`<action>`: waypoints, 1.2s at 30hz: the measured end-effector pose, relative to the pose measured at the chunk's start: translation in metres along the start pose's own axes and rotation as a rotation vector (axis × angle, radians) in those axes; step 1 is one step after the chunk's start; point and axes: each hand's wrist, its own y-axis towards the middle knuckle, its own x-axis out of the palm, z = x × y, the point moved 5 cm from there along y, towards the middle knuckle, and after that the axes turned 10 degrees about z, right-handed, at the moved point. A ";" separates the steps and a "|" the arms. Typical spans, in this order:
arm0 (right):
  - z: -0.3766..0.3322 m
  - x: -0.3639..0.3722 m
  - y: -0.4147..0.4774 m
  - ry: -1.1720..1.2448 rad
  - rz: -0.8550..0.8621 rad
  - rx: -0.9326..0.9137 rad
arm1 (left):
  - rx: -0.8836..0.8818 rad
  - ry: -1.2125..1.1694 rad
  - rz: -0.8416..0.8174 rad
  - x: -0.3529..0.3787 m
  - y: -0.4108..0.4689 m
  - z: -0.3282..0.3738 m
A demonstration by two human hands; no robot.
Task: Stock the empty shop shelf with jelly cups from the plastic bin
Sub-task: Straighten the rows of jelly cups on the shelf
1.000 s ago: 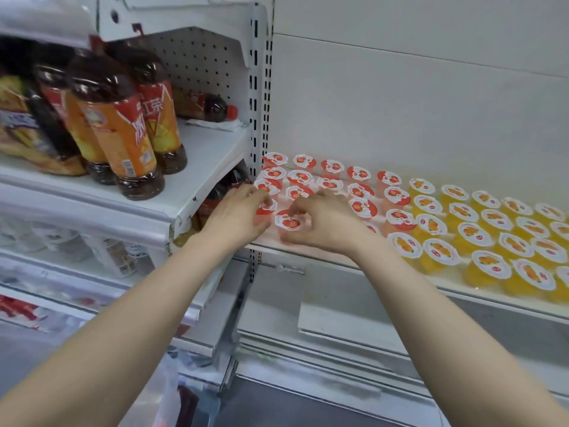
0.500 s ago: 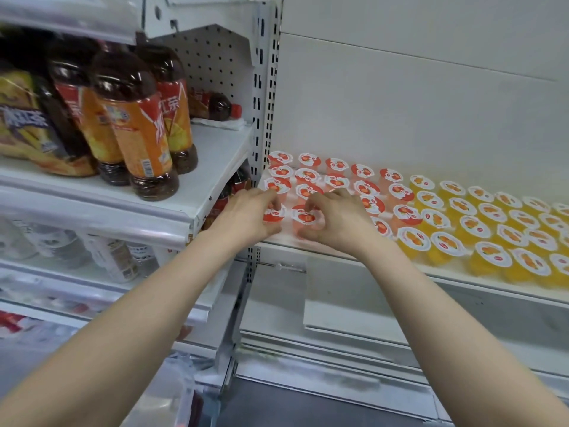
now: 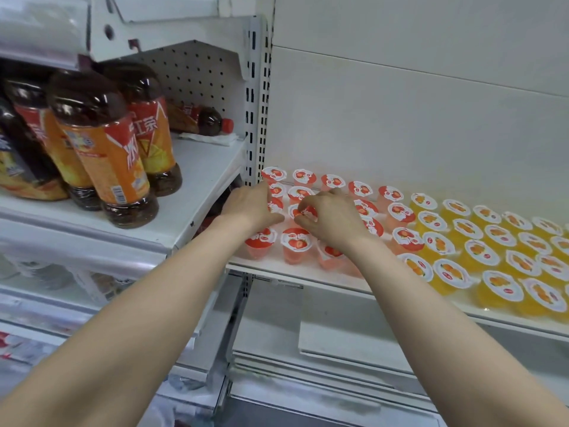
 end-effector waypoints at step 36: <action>0.020 -0.001 0.022 -0.172 -0.069 -0.092 | 0.049 -0.001 0.133 -0.012 0.021 0.005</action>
